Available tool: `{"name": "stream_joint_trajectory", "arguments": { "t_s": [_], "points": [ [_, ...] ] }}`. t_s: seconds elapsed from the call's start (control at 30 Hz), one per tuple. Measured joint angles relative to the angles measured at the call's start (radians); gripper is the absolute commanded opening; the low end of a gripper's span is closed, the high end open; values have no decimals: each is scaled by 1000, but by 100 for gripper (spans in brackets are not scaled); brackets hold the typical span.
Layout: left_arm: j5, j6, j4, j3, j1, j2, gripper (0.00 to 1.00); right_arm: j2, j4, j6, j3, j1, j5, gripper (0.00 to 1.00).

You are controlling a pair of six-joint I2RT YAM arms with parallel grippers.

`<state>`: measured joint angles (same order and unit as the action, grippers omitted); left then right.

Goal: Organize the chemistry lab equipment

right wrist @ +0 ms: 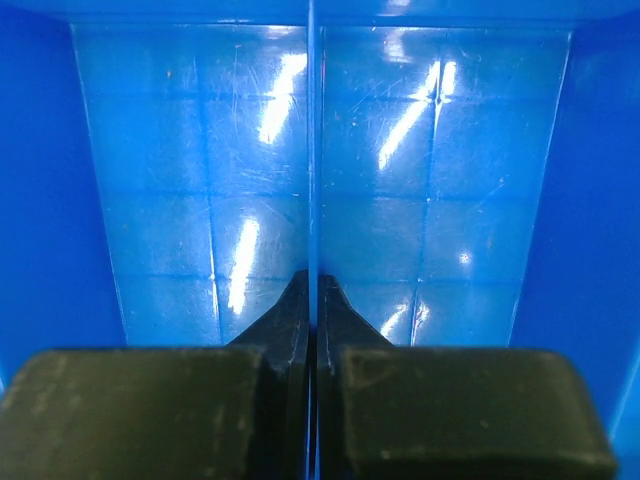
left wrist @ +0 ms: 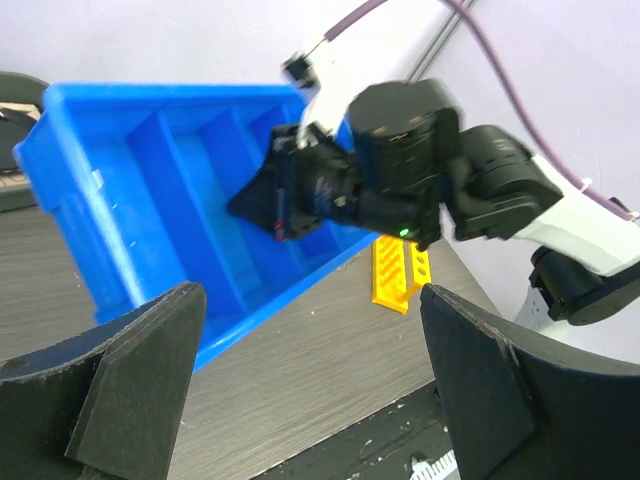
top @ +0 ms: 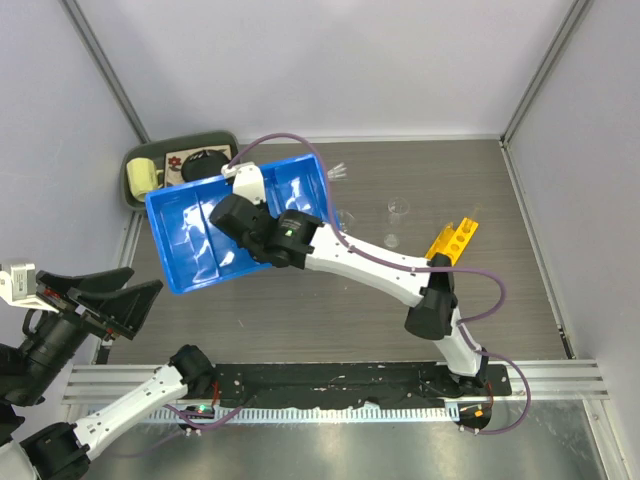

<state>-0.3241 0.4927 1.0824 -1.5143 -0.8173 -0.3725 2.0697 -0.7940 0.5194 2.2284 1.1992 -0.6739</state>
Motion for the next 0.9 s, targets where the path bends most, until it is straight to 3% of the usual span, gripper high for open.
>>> {"name": "stream_joint_trajectory", "arguments": {
  "t_s": [0.5, 0.9],
  "points": [
    [52, -3, 16, 27, 0, 10, 93, 330, 12, 264, 56, -3, 140, 1],
    [77, -8, 16, 101, 0, 18, 93, 482, 45, 330, 136, -23, 214, 1]
  ]
}}
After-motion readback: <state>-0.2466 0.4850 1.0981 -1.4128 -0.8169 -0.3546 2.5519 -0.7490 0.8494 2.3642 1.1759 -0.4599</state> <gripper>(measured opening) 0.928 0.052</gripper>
